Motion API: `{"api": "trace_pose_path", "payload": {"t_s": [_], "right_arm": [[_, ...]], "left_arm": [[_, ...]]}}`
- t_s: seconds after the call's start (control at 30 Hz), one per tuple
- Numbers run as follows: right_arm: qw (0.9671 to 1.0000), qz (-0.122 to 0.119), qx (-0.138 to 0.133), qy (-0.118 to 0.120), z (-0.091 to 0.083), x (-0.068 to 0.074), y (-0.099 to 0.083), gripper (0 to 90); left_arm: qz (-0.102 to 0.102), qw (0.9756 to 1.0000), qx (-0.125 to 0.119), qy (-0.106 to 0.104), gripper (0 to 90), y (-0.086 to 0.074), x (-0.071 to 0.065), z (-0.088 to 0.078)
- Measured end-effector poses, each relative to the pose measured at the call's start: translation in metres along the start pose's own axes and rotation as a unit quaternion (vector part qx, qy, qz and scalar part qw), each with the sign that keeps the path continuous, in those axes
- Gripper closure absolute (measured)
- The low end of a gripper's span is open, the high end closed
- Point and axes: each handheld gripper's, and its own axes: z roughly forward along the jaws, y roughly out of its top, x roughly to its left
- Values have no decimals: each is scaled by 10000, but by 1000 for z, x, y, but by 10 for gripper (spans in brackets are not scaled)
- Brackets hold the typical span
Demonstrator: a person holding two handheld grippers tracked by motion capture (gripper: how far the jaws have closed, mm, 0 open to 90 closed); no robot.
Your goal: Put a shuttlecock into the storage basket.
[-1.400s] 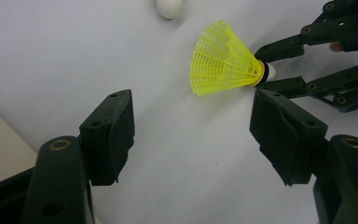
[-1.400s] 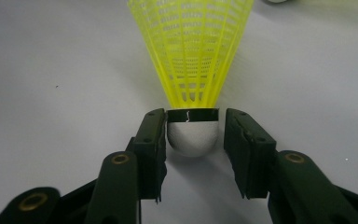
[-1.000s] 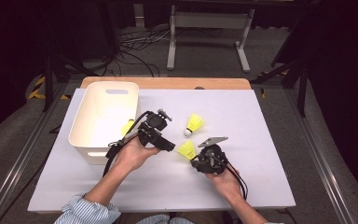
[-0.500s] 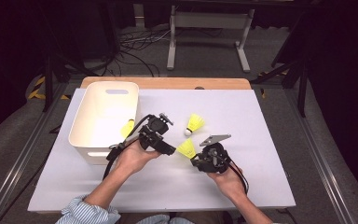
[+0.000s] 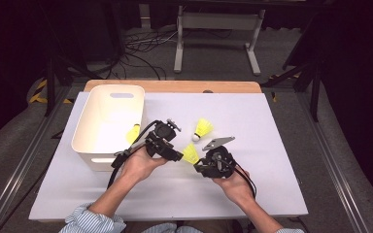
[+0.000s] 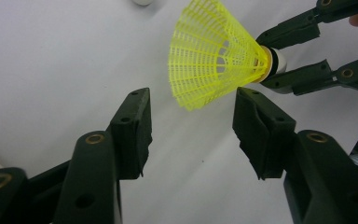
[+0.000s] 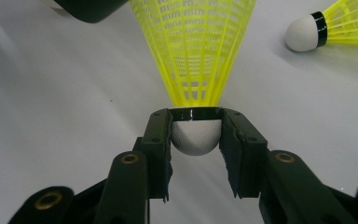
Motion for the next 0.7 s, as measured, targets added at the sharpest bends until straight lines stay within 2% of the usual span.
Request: {"api": "trace_pose_path", "payload": {"t_s": [0.47, 0.7], "right_arm": [[9997, -168, 102, 159, 6, 8, 7, 646], [9996, -217, 110, 157, 7, 9, 10, 646]], "left_arm": [[126, 9998, 19, -183, 711, 0, -2, 2], [169, 9997, 29, -177, 821, -1, -1, 0]]}}
